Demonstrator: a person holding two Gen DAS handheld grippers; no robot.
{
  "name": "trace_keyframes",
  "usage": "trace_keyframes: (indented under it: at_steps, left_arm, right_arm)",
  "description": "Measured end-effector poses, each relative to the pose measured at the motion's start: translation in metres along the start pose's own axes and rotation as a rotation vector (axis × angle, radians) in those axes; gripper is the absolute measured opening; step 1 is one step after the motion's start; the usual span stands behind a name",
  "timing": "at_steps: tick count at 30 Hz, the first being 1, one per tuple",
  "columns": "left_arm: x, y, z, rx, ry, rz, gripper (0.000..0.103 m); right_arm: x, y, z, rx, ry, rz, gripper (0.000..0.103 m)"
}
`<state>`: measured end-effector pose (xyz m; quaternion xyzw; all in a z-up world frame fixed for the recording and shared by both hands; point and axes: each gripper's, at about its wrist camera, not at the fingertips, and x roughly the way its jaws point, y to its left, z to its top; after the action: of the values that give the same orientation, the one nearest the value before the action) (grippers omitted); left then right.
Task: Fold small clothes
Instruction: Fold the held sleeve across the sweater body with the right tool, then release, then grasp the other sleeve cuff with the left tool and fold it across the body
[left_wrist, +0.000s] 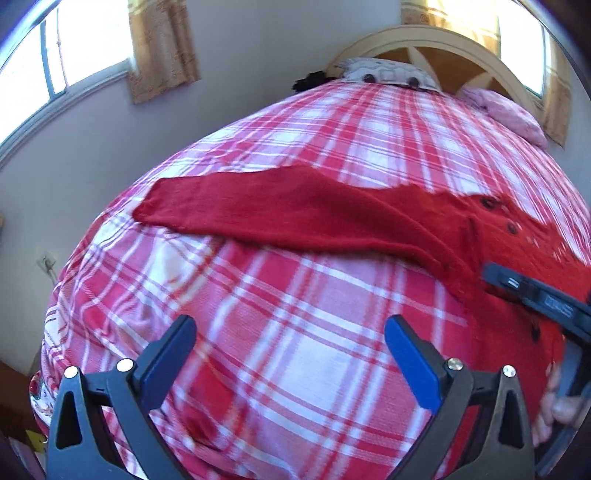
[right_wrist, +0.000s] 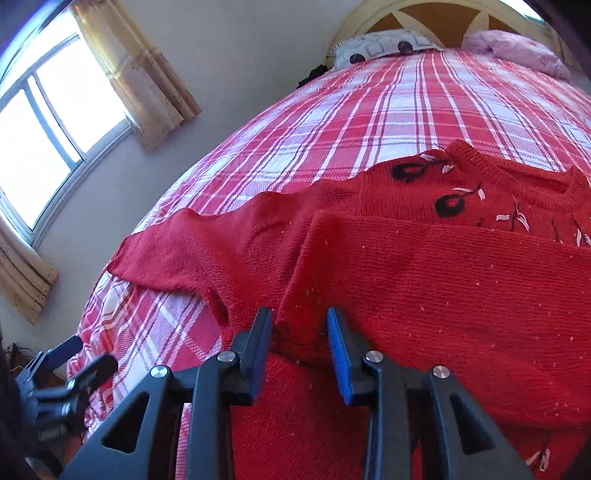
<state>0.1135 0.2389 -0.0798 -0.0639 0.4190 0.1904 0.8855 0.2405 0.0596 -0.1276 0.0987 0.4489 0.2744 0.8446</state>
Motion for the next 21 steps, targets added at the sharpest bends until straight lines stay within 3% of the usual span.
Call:
trace_keyframes:
  at_steps: [3, 5, 7, 9, 12, 14, 16, 17, 21]
  left_arm:
    - [0.012, 0.04, 0.02, -0.128, -0.017, 0.012, 0.103]
    - [0.019, 0.063, 0.034, -0.208, -0.045, 0.02, 0.103]
    - [0.033, 0.086, 0.05, -0.297, -0.071, 0.009, 0.103]
    - [0.051, 0.106, 0.064, -0.364, -0.068, 0.023, 0.103]
    - [0.087, 0.128, 0.083, -0.424, 0.011, 0.111, 0.102]
    - [0.109, 0.136, 0.089, -0.455, 0.056, 0.114, 0.1]
    - [0.13, 0.142, 0.091, -0.482, 0.112, 0.105, 0.086]
    - [0.139, 0.144, 0.091, -0.493, 0.135, 0.104, 0.086]
    - [0.139, 0.139, 0.089, -0.477, 0.073, 0.135, 0.086]
  right_arm:
    - [-0.029, 0.003, -0.001, 0.012, -0.057, 0.029, 0.037]
    - [-0.048, 0.01, -0.002, -0.001, -0.105, 0.04, 0.061]
    - [-0.069, 0.018, -0.013, -0.016, -0.173, 0.037, 0.072]
    - [-0.083, 0.026, -0.025, -0.047, -0.211, 0.035, 0.072]
    - [-0.09, 0.035, -0.039, -0.094, -0.197, 0.022, 0.072]
    - [-0.09, 0.04, -0.045, -0.105, -0.18, 0.014, 0.072]
    - [-0.091, 0.041, -0.049, -0.108, -0.17, 0.01, 0.072]
    - [-0.092, 0.041, -0.05, -0.109, -0.163, 0.008, 0.072]
    - [-0.091, 0.039, -0.054, -0.098, -0.145, -0.01, 0.072]
